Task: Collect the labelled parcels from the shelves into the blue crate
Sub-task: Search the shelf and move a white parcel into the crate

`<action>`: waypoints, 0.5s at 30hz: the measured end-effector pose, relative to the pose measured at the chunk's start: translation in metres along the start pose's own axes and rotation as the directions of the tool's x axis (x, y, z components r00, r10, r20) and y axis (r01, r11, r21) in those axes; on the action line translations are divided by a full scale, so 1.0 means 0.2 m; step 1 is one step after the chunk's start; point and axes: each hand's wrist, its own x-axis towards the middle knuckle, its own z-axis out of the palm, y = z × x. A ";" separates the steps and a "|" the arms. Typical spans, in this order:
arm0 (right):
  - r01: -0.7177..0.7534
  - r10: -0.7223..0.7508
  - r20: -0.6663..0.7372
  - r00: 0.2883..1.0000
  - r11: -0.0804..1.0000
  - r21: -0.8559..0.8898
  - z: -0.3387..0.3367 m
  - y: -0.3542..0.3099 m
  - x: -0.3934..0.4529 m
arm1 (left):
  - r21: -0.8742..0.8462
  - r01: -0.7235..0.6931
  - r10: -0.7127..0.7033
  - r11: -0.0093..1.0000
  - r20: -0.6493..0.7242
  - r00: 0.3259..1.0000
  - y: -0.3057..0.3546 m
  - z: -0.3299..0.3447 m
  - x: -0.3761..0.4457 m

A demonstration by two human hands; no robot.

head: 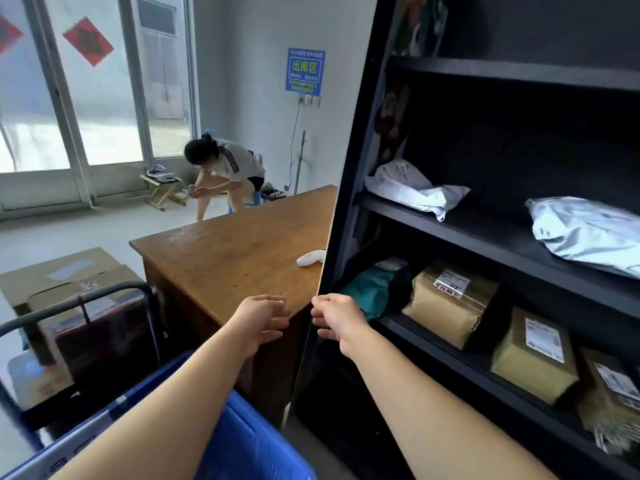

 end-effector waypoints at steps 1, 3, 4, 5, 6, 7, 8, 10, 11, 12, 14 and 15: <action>0.008 -0.008 -0.014 1.000 1.000 0.008 -0.07 -0.01 -0.01 | 0.005 -0.004 0.004 1.000 0.023 1.000 0.02 0.06 -0.01; 0.028 -0.027 -0.050 0.998 0.999 0.028 -0.22 -0.03 -0.02 | 0.023 -0.024 0.023 0.999 0.069 0.997 0.06 0.21 -0.02; 0.038 -0.036 -0.072 0.997 0.999 0.035 -0.30 -0.03 -0.03 | 0.034 -0.039 0.036 0.999 0.085 0.996 0.08 0.28 -0.03; 0.051 -0.046 -0.099 0.994 0.998 0.043 -0.38 -0.04 -0.03 | 0.045 -0.054 0.049 0.998 0.102 0.994 0.10 0.36 -0.05; 0.061 -0.055 -0.123 0.991 0.997 0.051 -0.46 -0.04 -0.04 | 0.051 -0.067 0.061 0.996 0.117 0.991 0.12 0.44 -0.06; 0.071 -0.062 -0.144 0.988 0.996 0.056 -0.54 -0.05 -0.05 | 0.052 -0.080 0.072 0.995 0.135 0.988 0.13 0.53 -0.07; 0.079 -0.069 -0.161 0.985 0.995 0.058 -0.62 -0.05 -0.07 | 0.053 -0.093 0.084 0.994 0.154 0.985 0.14 0.61 -0.09; 0.096 -0.083 -0.186 0.979 0.994 0.060 -0.78 -0.06 -0.10 | 0.054 -0.118 0.106 0.992 0.185 0.977 0.17 0.79 -0.11; 0.105 -0.092 -0.194 0.977 0.993 0.060 -0.87 -0.07 -0.12 | 0.054 -0.130 0.117 0.990 0.200 0.973 0.18 0.88 -0.13; 0.114 -0.100 -0.204 0.974 0.992 0.062 -0.95 -0.08 -0.14 | 0.054 -0.141 0.126 0.988 0.222 0.967 0.20 0.97 -0.14; 0.133 -0.116 -0.233 0.965 0.989 0.058 -1.12 -0.09 -0.17 | 0.044 -0.157 0.139 0.987 0.281 0.949 0.22 1.15 -0.17; 0.144 -0.126 -0.250 0.960 0.988 0.056 -1.21 -0.09 -0.18 | 0.042 -0.163 0.143 0.986 0.311 0.940 0.23 1.24 -0.19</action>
